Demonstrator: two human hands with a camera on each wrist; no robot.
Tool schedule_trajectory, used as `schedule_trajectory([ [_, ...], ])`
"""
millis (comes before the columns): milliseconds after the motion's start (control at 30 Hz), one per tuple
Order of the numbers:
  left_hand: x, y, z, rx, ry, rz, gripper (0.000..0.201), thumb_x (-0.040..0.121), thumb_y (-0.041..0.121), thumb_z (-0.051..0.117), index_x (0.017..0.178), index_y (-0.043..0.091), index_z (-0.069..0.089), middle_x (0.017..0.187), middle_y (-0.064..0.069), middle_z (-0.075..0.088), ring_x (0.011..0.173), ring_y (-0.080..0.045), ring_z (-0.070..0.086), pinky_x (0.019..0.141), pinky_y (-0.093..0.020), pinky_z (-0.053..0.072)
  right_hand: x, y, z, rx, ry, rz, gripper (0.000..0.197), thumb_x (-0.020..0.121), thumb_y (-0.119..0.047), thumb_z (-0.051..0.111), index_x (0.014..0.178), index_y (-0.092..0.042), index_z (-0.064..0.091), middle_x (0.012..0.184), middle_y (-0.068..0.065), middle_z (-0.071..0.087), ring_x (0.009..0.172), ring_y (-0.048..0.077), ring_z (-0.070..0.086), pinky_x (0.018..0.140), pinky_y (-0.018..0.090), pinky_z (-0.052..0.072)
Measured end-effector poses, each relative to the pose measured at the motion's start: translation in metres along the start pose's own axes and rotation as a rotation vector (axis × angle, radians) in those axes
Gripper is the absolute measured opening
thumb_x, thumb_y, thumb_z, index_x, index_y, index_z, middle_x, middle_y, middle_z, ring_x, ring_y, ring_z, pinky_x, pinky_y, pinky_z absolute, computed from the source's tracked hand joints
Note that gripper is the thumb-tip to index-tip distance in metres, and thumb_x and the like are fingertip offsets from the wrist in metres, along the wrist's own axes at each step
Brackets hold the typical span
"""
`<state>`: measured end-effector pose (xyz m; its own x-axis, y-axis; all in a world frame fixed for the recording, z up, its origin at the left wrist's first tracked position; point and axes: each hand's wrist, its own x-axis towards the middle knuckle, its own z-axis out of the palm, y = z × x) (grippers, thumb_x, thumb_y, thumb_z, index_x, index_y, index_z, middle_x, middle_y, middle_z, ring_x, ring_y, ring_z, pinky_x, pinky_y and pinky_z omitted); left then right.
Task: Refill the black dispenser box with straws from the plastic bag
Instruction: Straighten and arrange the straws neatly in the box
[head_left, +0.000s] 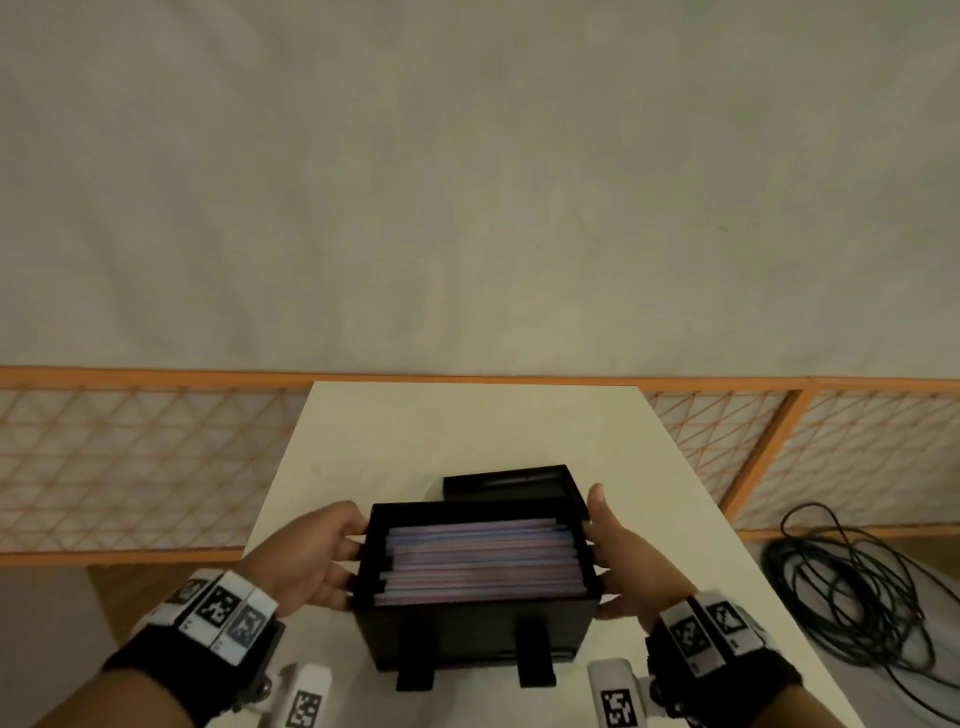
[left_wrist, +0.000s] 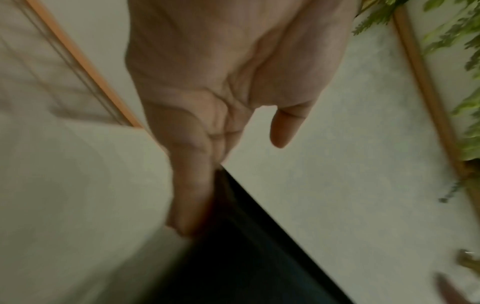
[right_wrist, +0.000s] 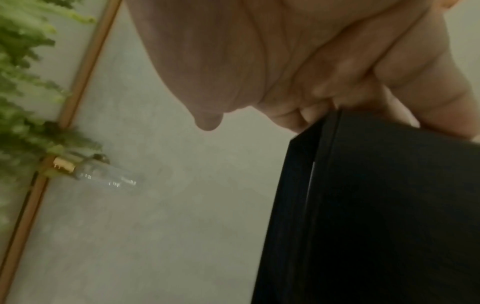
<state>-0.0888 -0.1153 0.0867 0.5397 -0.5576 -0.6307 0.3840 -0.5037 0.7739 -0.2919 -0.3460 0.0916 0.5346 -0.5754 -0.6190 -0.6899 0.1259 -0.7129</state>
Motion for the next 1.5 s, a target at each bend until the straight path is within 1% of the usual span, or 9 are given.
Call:
schedule_trajectory([
  [200, 0.001, 0.008, 0.020, 0.008, -0.055, 0.012, 0.042, 0.091, 0.025, 0.038, 0.123, 0.007, 0.058, 0.104, -0.014, 0.067, 0.075, -0.029, 0.066, 0.066, -0.034, 0.057, 0.016, 0.010, -0.011, 0.116, 0.077, 0.021, 0.078, 0.075, -0.084, 0.014, 0.088, -0.023, 0.061, 0.103, 0.009, 0.067, 0.096, 0.029, 0.063, 0.087, 0.046, 0.052],
  [300, 0.007, 0.003, 0.018, -0.046, -0.033, -0.006, 0.047, 0.090, 0.025, 0.037, 0.127, 0.004, 0.056, 0.107, -0.016, 0.068, 0.077, -0.031, 0.066, 0.069, -0.036, 0.058, 0.019, 0.008, -0.011, 0.129, 0.054, 0.024, 0.078, 0.073, -0.085, 0.014, 0.093, -0.026, 0.061, 0.105, 0.004, 0.066, 0.099, 0.030, 0.062, 0.073, 0.039, 0.052],
  [533, 0.014, 0.003, 0.031, -0.067, -0.100, -0.001, 0.043, 0.091, 0.024, 0.036, 0.122, 0.006, 0.059, 0.104, -0.013, 0.069, 0.081, -0.031, 0.067, 0.073, -0.037, 0.058, 0.027, 0.015, -0.018, 0.121, 0.093, 0.052, 0.085, 0.066, -0.087, 0.015, 0.093, -0.020, 0.060, 0.098, 0.006, 0.065, 0.091, 0.027, 0.062, 0.076, 0.040, 0.051],
  [633, 0.019, -0.002, 0.024, -0.106, -0.068, -0.019, 0.042, 0.090, 0.024, 0.037, 0.119, 0.004, 0.060, 0.100, -0.014, 0.068, 0.081, -0.032, 0.065, 0.077, -0.041, 0.056, 0.028, 0.014, -0.010, 0.024, 0.097, 0.031, 0.101, 0.053, -0.091, 0.015, 0.100, -0.016, 0.064, 0.103, 0.009, 0.068, 0.094, 0.028, 0.064, 0.081, 0.042, 0.055],
  [800, 0.019, -0.005, 0.026, -0.091, -0.087, -0.023, 0.042, 0.092, 0.024, 0.037, 0.124, 0.005, 0.057, 0.103, -0.014, 0.069, 0.082, -0.033, 0.067, 0.070, -0.038, 0.057, 0.031, 0.018, -0.016, 0.107, 0.088, 0.034, 0.086, 0.075, -0.085, 0.015, 0.106, -0.020, 0.063, 0.107, 0.004, 0.068, 0.099, 0.030, 0.064, 0.086, 0.045, 0.053],
  [967, 0.018, -0.011, 0.023, -0.095, -0.062, -0.012, 0.041, 0.093, 0.024, 0.037, 0.122, 0.007, 0.059, 0.104, -0.013, 0.069, 0.080, -0.031, 0.066, 0.064, -0.034, 0.057, 0.033, 0.019, -0.013, 0.043, 0.085, 0.017, 0.087, 0.075, -0.084, 0.015, 0.109, -0.020, 0.064, 0.110, 0.006, 0.068, 0.099, 0.029, 0.064, 0.078, 0.040, 0.054],
  [1100, 0.020, -0.010, 0.022, -0.121, -0.040, 0.001, 0.039, 0.094, 0.026, 0.036, 0.120, 0.013, 0.061, 0.110, -0.011, 0.070, 0.086, -0.030, 0.067, 0.078, -0.039, 0.055, 0.041, 0.019, -0.013, 0.060, 0.122, 0.013, 0.083, 0.078, -0.082, 0.019, 0.113, -0.020, 0.062, 0.112, 0.006, 0.066, 0.101, 0.029, 0.062, 0.077, 0.041, 0.053],
  [1333, 0.021, -0.007, 0.023, -0.119, -0.014, -0.021, 0.036, 0.092, 0.024, 0.046, 0.120, 0.006, 0.061, 0.101, -0.011, 0.068, 0.076, -0.029, 0.067, 0.069, -0.035, 0.057, 0.043, 0.015, -0.011, -0.068, 0.100, -0.022, 0.072, 0.086, -0.073, 0.022, 0.122, -0.019, 0.054, 0.121, 0.010, 0.060, 0.109, 0.032, 0.057, 0.080, 0.046, 0.054],
  [1500, 0.022, -0.013, 0.028, -0.134, 0.111, -0.018, 0.031, 0.092, 0.022, 0.051, 0.119, 0.006, 0.054, 0.115, -0.014, 0.053, 0.097, -0.035, 0.061, 0.059, -0.037, 0.055, 0.039, 0.016, -0.008, -0.024, 0.135, -0.026, 0.067, 0.090, -0.068, 0.024, 0.116, -0.016, 0.056, 0.119, 0.010, 0.059, 0.108, 0.030, 0.057, 0.087, 0.047, 0.054],
])
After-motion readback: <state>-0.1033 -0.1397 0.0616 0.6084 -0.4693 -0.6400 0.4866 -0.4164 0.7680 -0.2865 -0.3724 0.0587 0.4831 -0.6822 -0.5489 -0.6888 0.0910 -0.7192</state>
